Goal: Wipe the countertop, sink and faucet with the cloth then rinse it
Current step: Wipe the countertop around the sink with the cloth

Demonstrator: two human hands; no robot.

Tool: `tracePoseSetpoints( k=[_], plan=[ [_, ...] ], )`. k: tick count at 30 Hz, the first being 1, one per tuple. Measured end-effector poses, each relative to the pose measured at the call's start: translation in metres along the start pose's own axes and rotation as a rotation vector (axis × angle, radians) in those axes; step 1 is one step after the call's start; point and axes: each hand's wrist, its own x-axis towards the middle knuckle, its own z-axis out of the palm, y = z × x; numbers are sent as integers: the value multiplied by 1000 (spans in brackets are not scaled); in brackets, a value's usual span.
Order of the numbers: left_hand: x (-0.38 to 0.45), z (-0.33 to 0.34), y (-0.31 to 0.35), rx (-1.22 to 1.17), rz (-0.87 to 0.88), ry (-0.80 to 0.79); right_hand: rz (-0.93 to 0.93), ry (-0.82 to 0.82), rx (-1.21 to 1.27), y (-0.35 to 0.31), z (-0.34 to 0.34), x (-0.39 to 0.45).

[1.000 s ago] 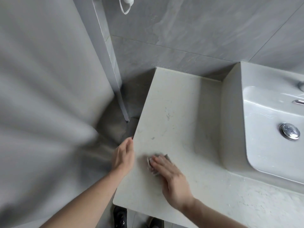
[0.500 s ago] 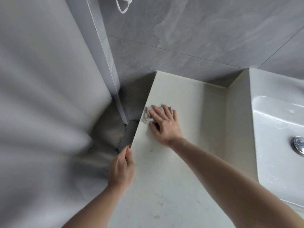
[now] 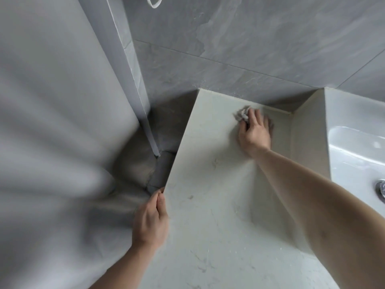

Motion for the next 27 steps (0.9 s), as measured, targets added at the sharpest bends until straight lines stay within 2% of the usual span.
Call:
tracePoseSetpoints(
  k=[2, 5, 11, 16, 21, 25, 27],
  plan=[
    [0, -1, -1, 10, 12, -2, 138, 32, -7, 37, -18, 4],
    [0, -2, -1, 8, 8, -14, 193, 28, -30, 58, -26, 6],
    [-2, -1, 5, -12, -39, 7, 350, 86, 53, 5, -4, 17],
    [-1, -1, 4, -7, -35, -1, 145, 44, 60, -83, 31, 9],
    [-1, -2, 7, -17, -64, -6, -223, -41, 86, -172, 56, -13],
    [-1, 0, 6, -23, -84, -27, -509, -193, 66, -170, 62, -15],
    [-1, 0, 6, -26, -91, -33, -510, -155, 194, -156, 52, -14]
  ],
)
